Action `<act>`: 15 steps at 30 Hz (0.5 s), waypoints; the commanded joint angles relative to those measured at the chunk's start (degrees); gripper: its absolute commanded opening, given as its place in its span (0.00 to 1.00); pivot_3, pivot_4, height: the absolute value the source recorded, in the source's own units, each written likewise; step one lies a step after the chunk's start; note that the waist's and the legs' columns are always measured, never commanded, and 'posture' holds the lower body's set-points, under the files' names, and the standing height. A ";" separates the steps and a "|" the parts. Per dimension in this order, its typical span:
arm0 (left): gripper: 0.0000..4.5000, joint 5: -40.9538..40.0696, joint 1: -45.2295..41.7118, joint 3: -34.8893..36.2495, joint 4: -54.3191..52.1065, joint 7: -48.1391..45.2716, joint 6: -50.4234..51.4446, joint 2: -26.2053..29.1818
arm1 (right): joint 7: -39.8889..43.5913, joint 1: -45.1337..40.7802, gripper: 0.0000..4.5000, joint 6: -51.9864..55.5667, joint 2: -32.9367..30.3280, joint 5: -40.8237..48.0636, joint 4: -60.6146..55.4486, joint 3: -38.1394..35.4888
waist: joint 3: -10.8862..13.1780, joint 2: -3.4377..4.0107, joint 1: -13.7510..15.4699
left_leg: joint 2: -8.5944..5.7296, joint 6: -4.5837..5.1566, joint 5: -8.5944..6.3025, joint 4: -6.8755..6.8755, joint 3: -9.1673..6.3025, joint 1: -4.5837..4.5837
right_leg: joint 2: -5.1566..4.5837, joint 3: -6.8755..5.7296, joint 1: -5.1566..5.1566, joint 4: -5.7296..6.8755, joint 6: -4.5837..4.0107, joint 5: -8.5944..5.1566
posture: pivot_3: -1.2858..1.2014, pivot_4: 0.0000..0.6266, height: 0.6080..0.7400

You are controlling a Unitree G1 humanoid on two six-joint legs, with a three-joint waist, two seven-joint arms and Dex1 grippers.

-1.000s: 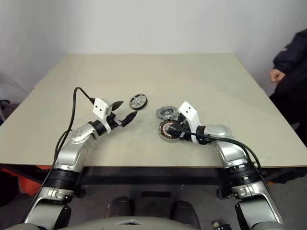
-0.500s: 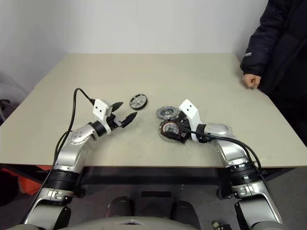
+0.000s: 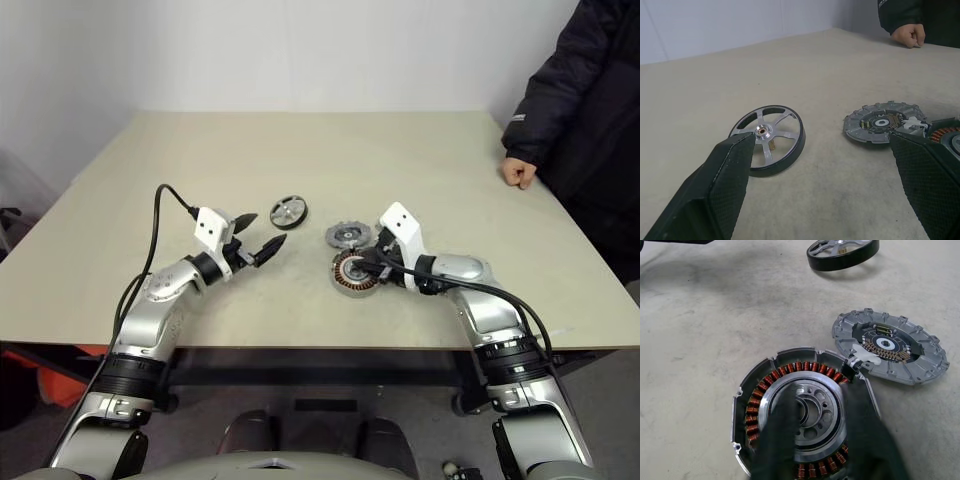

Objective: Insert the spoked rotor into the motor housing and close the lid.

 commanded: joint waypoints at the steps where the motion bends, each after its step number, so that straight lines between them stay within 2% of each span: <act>1: 1.00 -0.07 -0.52 0.04 -1.85 -0.18 -0.26 0.07 | 0.36 -1.10 0.01 -1.09 -0.77 0.97 -2.89 -1.11 | 0.00 0.00 0.00 | 0.00 0.00 0.00 0.00 0.00 0.00 | 0.00 0.00 0.00 0.00 0.00 0.00 | 0.52 0.00 1.00; 15: 1.00 0.09 -0.28 -0.02 -1.67 -0.09 -0.28 -0.16 | 2.58 0.74 0.01 -1.00 -3.30 -0.59 -5.23 2.37 | 0.00 0.00 0.01 | 0.00 0.00 0.00 0.00 0.00 0.00 | 0.00 0.00 0.00 0.00 0.05 -0.03 | 0.52 0.00 1.00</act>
